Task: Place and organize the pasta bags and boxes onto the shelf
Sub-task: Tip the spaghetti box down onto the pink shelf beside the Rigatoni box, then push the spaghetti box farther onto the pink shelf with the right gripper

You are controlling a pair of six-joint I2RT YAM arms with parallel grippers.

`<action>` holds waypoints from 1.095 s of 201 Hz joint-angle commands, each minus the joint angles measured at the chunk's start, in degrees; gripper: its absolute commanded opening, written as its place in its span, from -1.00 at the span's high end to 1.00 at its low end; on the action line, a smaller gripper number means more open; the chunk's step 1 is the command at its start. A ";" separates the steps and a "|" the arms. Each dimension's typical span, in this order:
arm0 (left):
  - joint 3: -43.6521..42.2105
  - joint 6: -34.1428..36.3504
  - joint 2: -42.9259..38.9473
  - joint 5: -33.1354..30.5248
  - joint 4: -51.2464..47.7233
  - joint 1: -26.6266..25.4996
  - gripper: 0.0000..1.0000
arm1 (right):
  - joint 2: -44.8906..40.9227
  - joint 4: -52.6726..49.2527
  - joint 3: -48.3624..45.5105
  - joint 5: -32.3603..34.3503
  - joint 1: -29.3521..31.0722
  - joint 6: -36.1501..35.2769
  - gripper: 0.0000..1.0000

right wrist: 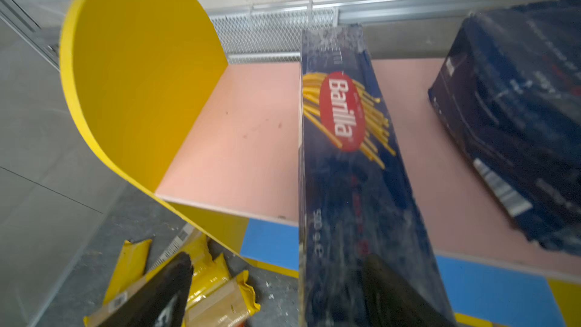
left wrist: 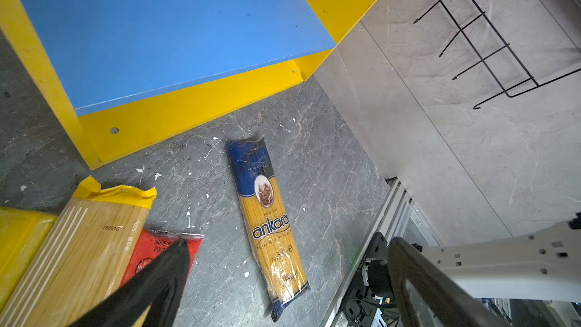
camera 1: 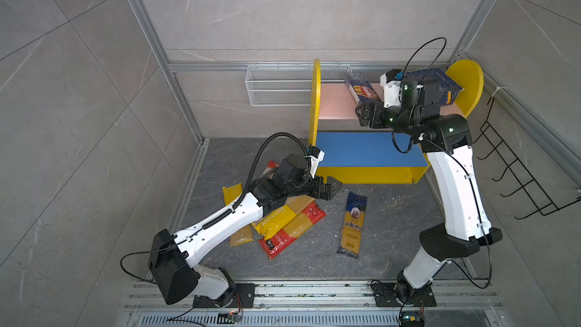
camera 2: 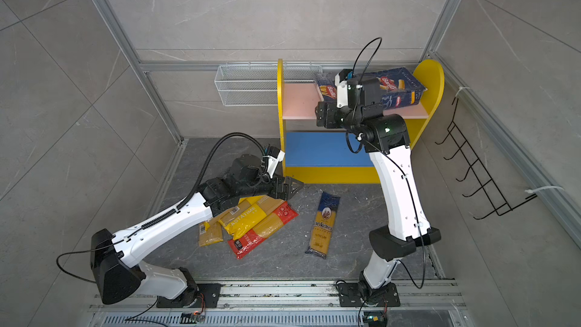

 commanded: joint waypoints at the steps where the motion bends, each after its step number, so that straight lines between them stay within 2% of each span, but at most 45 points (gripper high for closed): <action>1: -1.24 -0.52 -3.74 -1.64 1.08 -0.47 -0.99 | -4.48 3.94 -7.62 10.51 1.27 -2.98 -0.76; 62: -4.76 -0.53 -9.31 -4.93 -0.49 -0.84 -0.99 | -10.29 7.18 -14.59 11.04 1.27 -3.93 -0.79; 127: -5.34 -0.44 -9.91 -5.46 -0.95 -0.94 -1.00 | -7.27 6.78 -14.17 12.23 1.04 -5.54 -0.83; 220: -4.82 0.96 -9.39 -6.63 -1.94 -0.91 -1.00 | -6.11 10.63 -18.09 8.59 -2.71 -3.28 -0.84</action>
